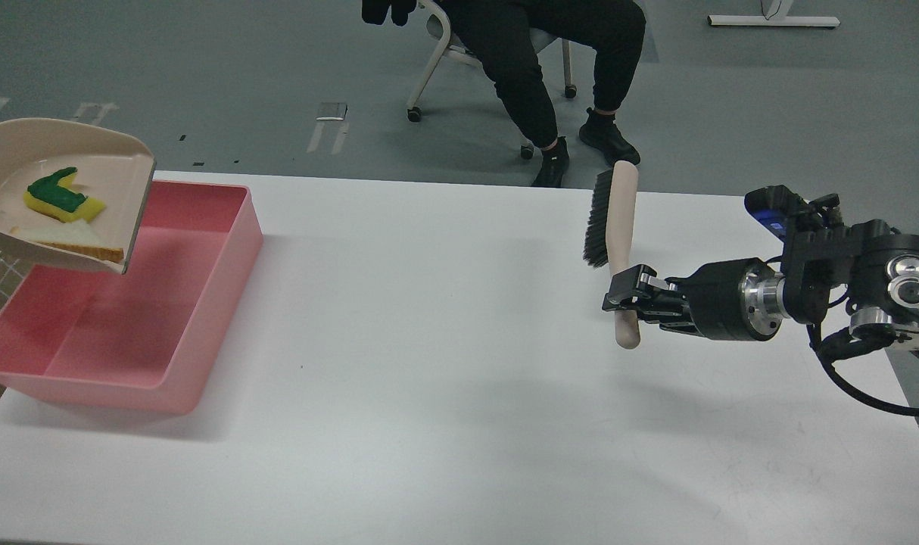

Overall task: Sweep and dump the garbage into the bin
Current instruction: 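Tilt the dustpan with the left gripper to dump contents into the bin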

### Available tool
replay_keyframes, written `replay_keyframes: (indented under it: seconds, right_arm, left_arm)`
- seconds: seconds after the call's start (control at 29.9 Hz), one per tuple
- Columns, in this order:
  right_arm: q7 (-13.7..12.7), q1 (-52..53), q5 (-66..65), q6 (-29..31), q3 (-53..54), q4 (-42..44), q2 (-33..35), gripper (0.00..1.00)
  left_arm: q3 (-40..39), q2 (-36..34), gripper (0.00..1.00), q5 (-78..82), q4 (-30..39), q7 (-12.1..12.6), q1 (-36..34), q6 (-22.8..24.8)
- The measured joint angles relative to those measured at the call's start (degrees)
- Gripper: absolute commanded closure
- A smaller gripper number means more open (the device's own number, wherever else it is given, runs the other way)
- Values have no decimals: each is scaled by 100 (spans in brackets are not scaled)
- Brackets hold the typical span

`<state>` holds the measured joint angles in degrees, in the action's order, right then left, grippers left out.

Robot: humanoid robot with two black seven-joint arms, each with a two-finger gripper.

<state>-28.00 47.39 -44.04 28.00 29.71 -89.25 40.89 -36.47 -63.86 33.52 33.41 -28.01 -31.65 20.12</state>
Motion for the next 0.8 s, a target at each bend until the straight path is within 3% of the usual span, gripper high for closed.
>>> replay_keyframes:
  seconds: [0.17, 0.43, 0.8]
  right_arm:
    - [0, -1, 0, 0, 1, 4, -59, 100]
    - [0, 0, 0, 0, 12, 39, -106, 100]
    - [0, 6, 2, 0, 35, 56, -103, 100]
  left_arm:
    - [-1, -250, 100, 103, 489, 0, 1, -130]
    - [-9, -552, 100, 626, 1378, 0, 9, -836]
    - [14, -790, 100, 1328, 1881, 0, 33, -1521]
